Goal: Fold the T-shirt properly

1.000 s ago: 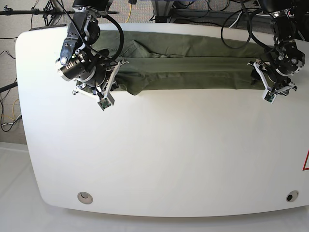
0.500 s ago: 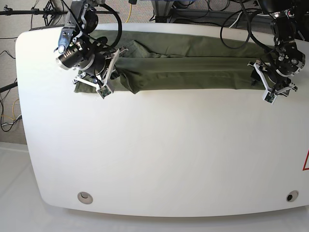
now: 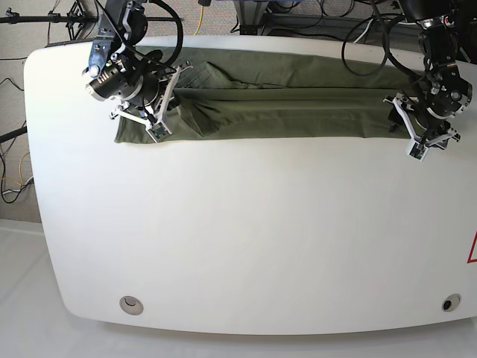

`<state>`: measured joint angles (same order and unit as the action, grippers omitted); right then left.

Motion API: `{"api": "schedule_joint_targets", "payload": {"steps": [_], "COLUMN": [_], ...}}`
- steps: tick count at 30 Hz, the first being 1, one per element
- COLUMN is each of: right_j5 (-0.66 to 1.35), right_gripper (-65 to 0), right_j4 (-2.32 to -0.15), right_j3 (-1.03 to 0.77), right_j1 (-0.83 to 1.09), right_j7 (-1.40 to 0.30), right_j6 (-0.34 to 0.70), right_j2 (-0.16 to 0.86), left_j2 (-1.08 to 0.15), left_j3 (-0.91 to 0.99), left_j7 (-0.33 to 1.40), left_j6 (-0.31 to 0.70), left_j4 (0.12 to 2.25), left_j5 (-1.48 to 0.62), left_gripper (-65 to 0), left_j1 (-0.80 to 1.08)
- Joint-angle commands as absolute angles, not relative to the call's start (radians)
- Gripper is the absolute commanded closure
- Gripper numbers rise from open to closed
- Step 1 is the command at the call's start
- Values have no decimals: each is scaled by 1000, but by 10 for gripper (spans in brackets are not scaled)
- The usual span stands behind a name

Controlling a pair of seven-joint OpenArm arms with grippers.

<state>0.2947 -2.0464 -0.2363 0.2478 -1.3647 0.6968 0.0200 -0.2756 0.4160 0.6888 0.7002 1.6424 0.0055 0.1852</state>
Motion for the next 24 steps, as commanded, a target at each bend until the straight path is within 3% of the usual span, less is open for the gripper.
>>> {"api": "schedule_joint_targets", "payload": {"steps": [1, 7, 15, 24], "right_j5": [305, 306, 314, 371], "right_gripper": [-14, -60, -203, -205], "right_j4": [-2067, -2065, -2076, -2080], "right_j3": [-240, -241, -205, -103], "right_j1": [254, 260, 301, 344], "right_j7": [-1348, -1348, -1328, -1306], "right_j6": [698, 698, 698, 698], "right_j2": [35, 62, 114, 189], "left_j2": [-304, -303, -308, -304], "left_j3": [417, 413, 414, 413], "left_j7": [679, 679, 673, 671], "left_j6": [698, 698, 698, 698], "left_j4": [1651, 1644, 1644, 1642], "left_j5": [-4, -5, -4, 11], "left_gripper": [-391, -390, -391, -389], "left_j1": [174, 176, 180, 177]}}
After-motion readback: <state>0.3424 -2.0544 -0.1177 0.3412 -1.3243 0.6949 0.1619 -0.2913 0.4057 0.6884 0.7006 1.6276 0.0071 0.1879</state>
